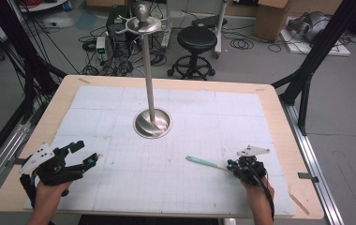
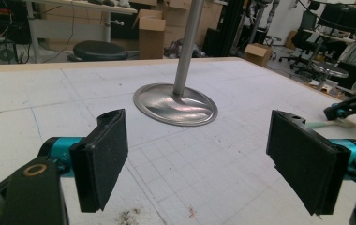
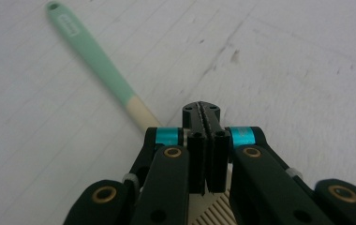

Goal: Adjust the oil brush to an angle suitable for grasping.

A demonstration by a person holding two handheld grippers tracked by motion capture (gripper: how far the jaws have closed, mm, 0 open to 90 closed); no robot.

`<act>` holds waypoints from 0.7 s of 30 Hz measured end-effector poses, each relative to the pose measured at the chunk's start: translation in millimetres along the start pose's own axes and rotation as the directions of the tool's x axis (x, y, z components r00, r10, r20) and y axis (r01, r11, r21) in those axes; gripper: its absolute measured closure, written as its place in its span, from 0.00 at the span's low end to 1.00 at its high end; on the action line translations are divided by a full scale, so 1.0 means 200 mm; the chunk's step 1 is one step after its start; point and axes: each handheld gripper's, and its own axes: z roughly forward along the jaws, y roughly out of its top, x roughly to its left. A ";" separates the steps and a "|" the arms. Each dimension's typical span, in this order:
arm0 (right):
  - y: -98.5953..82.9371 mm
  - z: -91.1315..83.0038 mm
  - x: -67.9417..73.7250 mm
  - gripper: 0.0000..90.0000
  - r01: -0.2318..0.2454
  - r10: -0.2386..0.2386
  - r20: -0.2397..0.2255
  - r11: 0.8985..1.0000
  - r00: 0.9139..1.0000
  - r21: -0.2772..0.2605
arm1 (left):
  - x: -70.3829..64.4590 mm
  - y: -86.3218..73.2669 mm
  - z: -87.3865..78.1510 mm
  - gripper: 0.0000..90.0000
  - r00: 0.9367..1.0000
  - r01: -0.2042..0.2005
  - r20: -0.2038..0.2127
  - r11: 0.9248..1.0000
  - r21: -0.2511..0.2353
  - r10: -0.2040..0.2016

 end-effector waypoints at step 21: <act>0.18 0.08 0.35 0.99 0.118 -0.143 -0.183 0.983 0.973 -0.139 | 0.00 0.00 0.01 0.24 1.000 -0.001 0.001 1.000 -0.002 0.001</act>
